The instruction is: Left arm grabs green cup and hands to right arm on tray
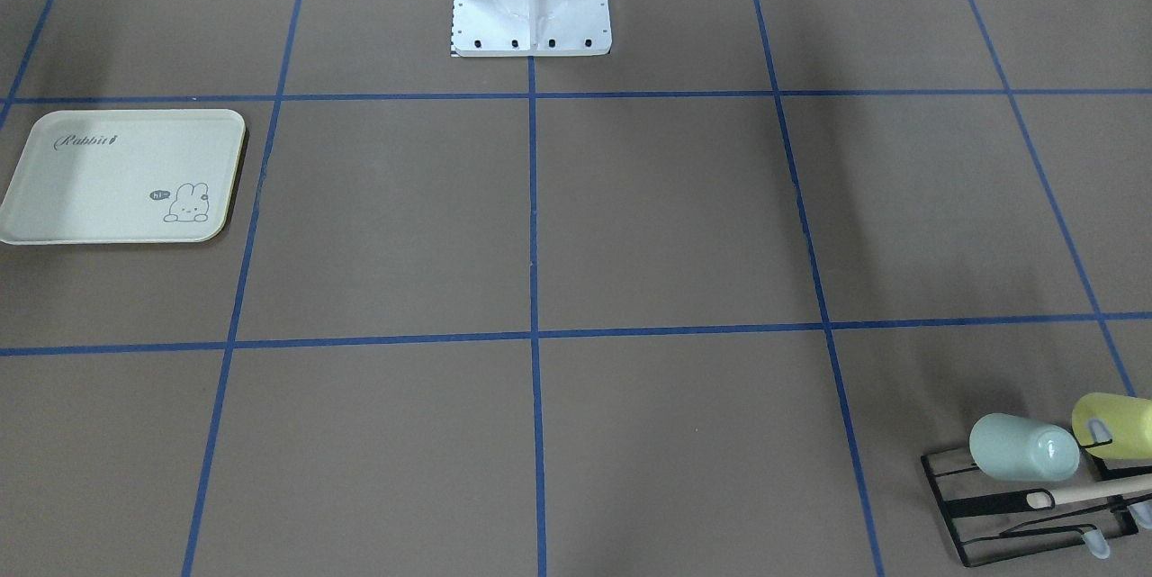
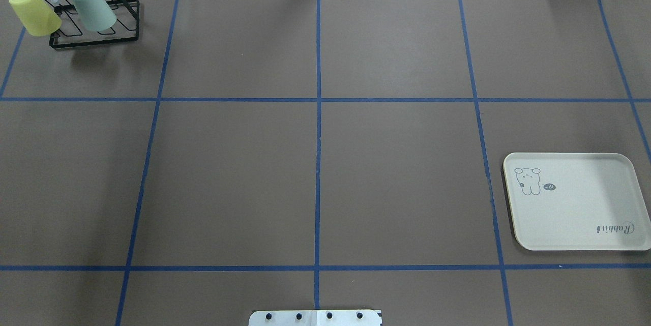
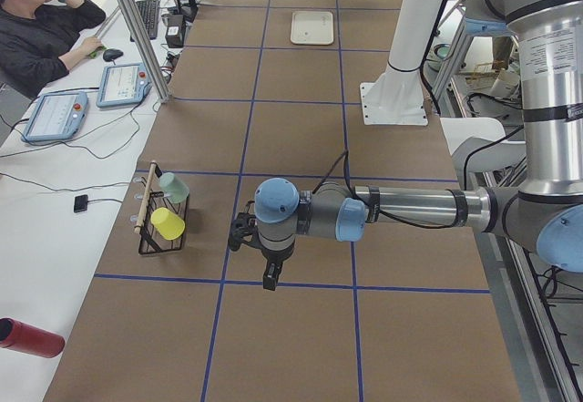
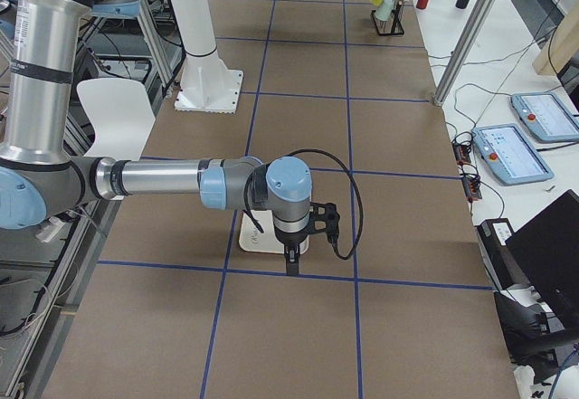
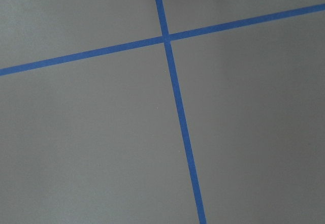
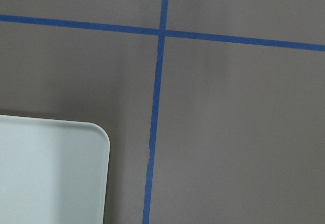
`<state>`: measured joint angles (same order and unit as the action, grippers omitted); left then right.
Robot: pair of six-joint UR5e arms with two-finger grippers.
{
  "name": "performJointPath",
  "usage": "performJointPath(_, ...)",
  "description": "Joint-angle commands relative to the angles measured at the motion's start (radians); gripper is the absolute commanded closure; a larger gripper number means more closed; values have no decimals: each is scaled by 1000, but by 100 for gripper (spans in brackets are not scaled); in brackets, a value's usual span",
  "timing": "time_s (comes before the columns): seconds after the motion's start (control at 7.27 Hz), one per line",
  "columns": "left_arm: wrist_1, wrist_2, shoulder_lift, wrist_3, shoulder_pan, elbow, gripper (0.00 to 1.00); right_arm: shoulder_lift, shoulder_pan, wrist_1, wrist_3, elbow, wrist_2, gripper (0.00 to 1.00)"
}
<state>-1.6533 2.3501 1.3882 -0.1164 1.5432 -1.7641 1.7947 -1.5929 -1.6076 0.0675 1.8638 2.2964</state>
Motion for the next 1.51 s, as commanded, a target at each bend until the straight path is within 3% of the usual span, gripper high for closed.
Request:
performJointPath(0.0, -11, 2, -1, 1, 0, -9, 0, 0, -1, 0, 0, 0, 0, 0)
performJointPath(0.41, -41, 11, 3, 9, -2, -31, 0, -5, 1, 2, -3, -1, 14, 0)
performJointPath(0.55, -60, 3, 12, 11, -3, -57, 0, -5, -1, 58, -2, -3, 24, 0)
performJointPath(0.83, -68, 0, 115, 7, -2, -60, 0, -3, 1, 299, -11, -69, 29, 0)
performJointPath(1.1, -123, -8, 265, 42, -3, -10, 0, -27, -1, 334, -34, -58, 29, 0)
performJointPath(1.38, -132, -2, 352, 189, -8, 18, 0, -75, 1, 333, -32, -60, 50, 0)
